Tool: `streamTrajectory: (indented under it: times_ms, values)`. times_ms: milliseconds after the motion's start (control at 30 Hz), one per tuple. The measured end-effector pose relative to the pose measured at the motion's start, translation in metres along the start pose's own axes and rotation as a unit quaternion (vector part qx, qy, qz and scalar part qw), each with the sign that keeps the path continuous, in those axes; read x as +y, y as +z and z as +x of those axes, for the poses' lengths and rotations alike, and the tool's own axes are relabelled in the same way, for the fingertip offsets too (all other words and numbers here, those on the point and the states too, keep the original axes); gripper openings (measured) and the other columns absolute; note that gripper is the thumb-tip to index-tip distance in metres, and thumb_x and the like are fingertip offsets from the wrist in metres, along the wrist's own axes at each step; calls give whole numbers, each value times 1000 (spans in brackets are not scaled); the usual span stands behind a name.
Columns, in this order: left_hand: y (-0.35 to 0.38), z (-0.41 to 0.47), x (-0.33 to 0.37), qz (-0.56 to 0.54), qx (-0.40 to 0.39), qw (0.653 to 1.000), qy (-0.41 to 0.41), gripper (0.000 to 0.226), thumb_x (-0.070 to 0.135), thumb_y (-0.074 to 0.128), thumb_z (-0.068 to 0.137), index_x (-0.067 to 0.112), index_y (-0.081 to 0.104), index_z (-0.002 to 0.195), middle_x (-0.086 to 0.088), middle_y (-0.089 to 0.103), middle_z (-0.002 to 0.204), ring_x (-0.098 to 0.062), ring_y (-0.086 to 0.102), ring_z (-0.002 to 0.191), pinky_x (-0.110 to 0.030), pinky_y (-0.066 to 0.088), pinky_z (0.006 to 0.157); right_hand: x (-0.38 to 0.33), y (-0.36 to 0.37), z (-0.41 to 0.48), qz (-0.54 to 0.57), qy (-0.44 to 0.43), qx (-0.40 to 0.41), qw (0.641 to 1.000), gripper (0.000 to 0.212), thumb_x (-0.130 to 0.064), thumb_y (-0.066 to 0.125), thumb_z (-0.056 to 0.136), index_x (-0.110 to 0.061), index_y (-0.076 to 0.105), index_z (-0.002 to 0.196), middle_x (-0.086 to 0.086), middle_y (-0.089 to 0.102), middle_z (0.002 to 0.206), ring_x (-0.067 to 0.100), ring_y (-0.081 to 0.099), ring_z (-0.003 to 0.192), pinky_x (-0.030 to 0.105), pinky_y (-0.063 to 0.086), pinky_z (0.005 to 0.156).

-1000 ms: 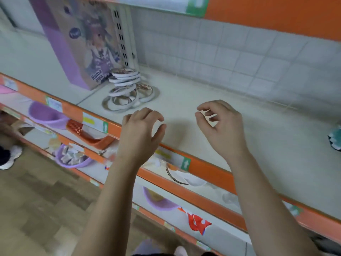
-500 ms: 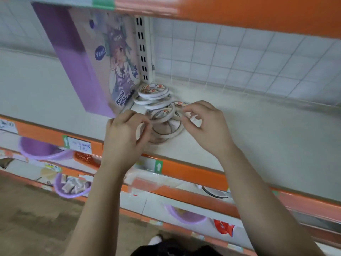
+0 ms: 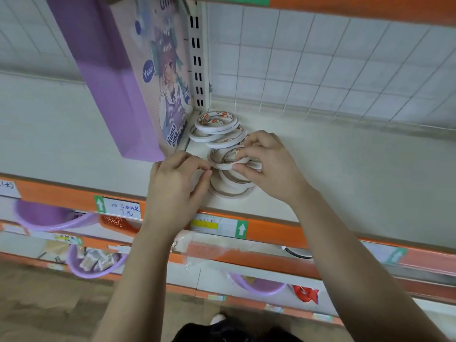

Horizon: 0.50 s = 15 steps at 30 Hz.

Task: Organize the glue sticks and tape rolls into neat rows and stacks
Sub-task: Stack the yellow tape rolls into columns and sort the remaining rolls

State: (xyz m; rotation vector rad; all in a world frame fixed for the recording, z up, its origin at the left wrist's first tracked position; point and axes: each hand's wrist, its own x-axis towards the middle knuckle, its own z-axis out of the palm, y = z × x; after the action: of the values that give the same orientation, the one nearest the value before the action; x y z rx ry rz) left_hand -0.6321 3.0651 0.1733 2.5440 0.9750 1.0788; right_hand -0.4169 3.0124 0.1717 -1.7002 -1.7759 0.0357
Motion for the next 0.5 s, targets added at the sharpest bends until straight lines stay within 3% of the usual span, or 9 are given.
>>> streamTrajectory:
  times_ms: [167, 367, 500]
  values:
    - [2, 3, 5, -10, 0, 1000, 11, 12, 21, 60, 89, 14, 69, 92, 3, 64, 90, -22, 61, 82, -43, 47, 73, -1, -9, -4, 34, 18, -3, 999, 24, -38, 67, 85, -16, 73, 94, 0, 55, 107, 21, 51, 102, 10, 31, 92]
    - [8, 4, 13, -27, -8, 999, 18, 11, 23, 59, 90, 17, 68, 90, 5, 62, 87, -20, 60, 80, -39, 44, 77, -1, -27, -21, 58, 21, 19, 998, 24, -40, 65, 87, -17, 72, 92, -1, 55, 106, 20, 55, 103, 32, 43, 94]
    - [14, 4, 17, -43, -23, 999, 22, 11, 23, 58, 89, 17, 68, 89, 6, 60, 85, -21, 59, 78, -41, 47, 73, -2, -38, -38, 53, 32, 54, 997, 22, -38, 64, 87, -17, 72, 92, -2, 56, 103, 21, 56, 102, 34, 44, 93]
